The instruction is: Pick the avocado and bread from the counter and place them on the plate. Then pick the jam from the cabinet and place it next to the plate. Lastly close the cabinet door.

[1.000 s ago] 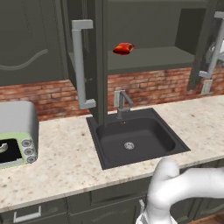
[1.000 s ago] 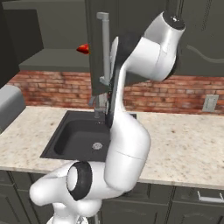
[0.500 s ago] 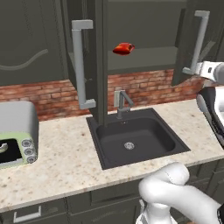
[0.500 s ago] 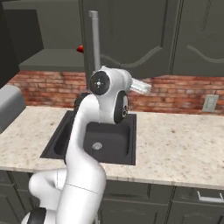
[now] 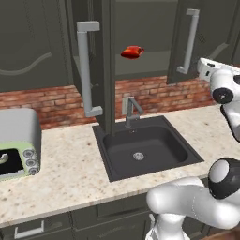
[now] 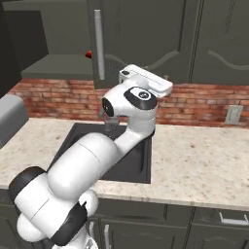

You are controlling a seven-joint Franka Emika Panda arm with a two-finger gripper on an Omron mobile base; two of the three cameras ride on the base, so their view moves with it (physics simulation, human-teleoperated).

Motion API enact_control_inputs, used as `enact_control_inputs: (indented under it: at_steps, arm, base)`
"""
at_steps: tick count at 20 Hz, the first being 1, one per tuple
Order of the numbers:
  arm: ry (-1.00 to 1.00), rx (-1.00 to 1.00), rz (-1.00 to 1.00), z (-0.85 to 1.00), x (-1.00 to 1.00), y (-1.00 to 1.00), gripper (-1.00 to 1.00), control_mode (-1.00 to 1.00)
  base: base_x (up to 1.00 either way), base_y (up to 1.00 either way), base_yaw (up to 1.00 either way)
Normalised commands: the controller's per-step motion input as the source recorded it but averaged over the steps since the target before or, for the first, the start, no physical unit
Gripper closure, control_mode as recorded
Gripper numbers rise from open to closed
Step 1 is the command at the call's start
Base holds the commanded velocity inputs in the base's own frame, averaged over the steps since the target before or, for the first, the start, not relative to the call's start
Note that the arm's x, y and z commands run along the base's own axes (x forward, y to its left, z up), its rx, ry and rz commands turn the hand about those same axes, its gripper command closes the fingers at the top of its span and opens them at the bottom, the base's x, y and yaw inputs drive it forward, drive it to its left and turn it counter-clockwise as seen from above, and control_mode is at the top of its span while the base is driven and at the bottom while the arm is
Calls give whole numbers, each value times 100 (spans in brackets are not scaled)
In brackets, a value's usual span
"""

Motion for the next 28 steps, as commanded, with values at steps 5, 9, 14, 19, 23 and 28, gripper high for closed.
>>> enact_control_inputs:
  at_steps: [5, 9, 14, 19, 23, 28]
  arm:
    - [-45, 23, 6, 70, 100, -48, -100, -100]
    - [-24, 18, 30, 10, 100, -5, -100, -100]
    - [7, 5, 37, -34, 93, 42, -100, -100]
    - [4, 0, 22, -42, 64, 91, -100, -100]
    - [4, 0, 0, -13, 40, 60, -100, -100]
    - [10, 0, 0, 0, -58, 34, -100, -100]
  base:
    - [0, 0, 0]
    - [0, 0, 0]
    - [0, 0, 0]
    - [0, 0, 0]
    - [0, 0, 0]
    - [0, 0, 0]
